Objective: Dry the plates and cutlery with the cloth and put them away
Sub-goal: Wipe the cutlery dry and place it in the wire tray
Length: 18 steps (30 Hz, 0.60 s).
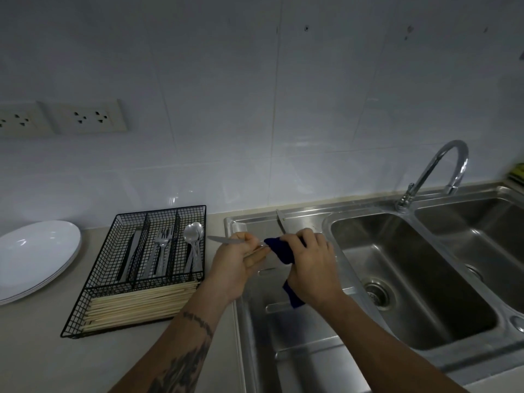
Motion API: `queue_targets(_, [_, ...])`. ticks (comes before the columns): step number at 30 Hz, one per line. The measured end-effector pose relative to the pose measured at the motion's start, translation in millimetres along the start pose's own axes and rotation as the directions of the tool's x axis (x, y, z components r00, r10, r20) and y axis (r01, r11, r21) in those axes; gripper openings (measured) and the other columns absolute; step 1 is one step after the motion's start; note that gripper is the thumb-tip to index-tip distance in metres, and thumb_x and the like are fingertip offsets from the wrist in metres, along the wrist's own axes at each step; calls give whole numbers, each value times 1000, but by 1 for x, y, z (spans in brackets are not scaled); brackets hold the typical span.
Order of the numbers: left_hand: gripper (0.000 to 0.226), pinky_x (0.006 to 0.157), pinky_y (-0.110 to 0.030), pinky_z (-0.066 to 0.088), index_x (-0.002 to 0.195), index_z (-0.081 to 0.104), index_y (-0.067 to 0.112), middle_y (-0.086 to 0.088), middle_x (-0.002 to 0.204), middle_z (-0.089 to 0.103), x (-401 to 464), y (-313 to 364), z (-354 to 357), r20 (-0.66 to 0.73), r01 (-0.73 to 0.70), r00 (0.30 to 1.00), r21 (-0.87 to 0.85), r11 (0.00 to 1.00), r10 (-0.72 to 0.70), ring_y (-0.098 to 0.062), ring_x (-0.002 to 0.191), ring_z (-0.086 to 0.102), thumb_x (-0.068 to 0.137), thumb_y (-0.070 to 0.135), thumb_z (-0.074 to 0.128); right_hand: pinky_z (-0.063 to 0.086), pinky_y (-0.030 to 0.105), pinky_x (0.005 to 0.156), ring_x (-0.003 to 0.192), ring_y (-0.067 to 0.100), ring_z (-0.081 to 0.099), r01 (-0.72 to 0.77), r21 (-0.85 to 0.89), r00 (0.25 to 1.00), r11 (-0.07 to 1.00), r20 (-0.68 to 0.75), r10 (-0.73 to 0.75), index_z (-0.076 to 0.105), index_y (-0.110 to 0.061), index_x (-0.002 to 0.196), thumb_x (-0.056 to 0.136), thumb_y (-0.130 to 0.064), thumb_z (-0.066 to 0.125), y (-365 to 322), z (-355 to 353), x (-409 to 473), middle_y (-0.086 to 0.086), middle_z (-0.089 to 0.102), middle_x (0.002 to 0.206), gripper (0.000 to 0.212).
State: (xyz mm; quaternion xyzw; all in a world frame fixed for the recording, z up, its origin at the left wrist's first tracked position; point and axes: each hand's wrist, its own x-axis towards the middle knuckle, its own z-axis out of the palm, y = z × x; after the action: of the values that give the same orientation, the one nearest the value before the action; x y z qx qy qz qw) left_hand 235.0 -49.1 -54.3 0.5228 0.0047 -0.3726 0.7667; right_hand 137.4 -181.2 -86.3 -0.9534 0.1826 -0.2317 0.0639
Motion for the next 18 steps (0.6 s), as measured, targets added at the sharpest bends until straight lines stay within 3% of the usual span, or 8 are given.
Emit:
queue_targets(3, [6, 96, -42, 53, 88, 60, 4, -21, 99, 72, -1, 3, -2, 33, -118, 993, 40, 992, 117, -33, 95, 72, 91, 0, 60, 45, 39, 72, 82, 24, 52, -3, 23, 998, 1000, -58, 4, 62, -17, 111, 56, -5, 73, 5, -5, 5, 5, 54, 97, 58])
queue_targets(7, [7, 88, -41, 56, 86, 66, 1, -17, 87, 75, 0, 0, 2, -114, -211, 968, 103, 972, 222, -31, 85, 74, 92, 1, 62, 43, 38, 85, 97, 26, 55, 69, 66, 987, 995, -147, -58, 63, -15, 117, 56, -5, 73, -13, -9, 4, 6, 59, 109, 63])
queue_targets(10, [11, 88, -36, 55, 98, 67, -1, -15, 91, 76, 8, -3, 1, -200, -135, 969, 60, 989, 145, -26, 83, 75, 89, 6, 66, 42, 40, 96, 110, 28, 54, 163, 49, 982, 985, -109, -156, 59, -14, 125, 53, -6, 77, -21, 1, -7, 7, 59, 119, 75])
queue_targets(12, [22, 85, -32, 53, 105, 65, -2, -16, 93, 76, 14, -6, -7, -271, -97, 957, 27, 995, 100, -24, 82, 74, 87, 10, 69, 42, 42, 100, 112, 29, 54, 147, 31, 987, 989, -71, -144, 57, -14, 127, 49, -5, 81, -9, 10, -13, 8, 60, 121, 82])
queue_targets(14, [24, 91, -32, 51, 106, 65, 0, -12, 89, 76, 17, -12, -17, -328, -65, 943, -6, 998, 60, -22, 80, 74, 86, 13, 70, 43, 43, 100, 112, 29, 54, 90, 38, 996, 995, -30, -89, 58, -14, 127, 46, -4, 81, 1, 13, -17, 8, 60, 121, 85])
queue_targets(16, [17, 103, -37, 46, 101, 66, 3, -9, 84, 76, 18, -15, -24, -335, -42, 942, -23, 999, 32, -20, 78, 74, 88, 13, 68, 42, 43, 101, 114, 30, 53, 72, 42, 997, 997, 0, -72, 58, -15, 127, 49, -5, 82, -3, 11, -16, 8, 59, 122, 83])
queue_targets(18, [16, 101, -37, 48, 101, 67, 2, -12, 85, 76, 18, -15, -25, -305, -46, 952, -32, 998, 34, -21, 80, 74, 89, 12, 66, 40, 48, 105, 118, 31, 51, 117, 29, 993, 993, 9, -117, 55, -14, 130, 53, -7, 81, -17, 12, -15, 9, 58, 125, 81])
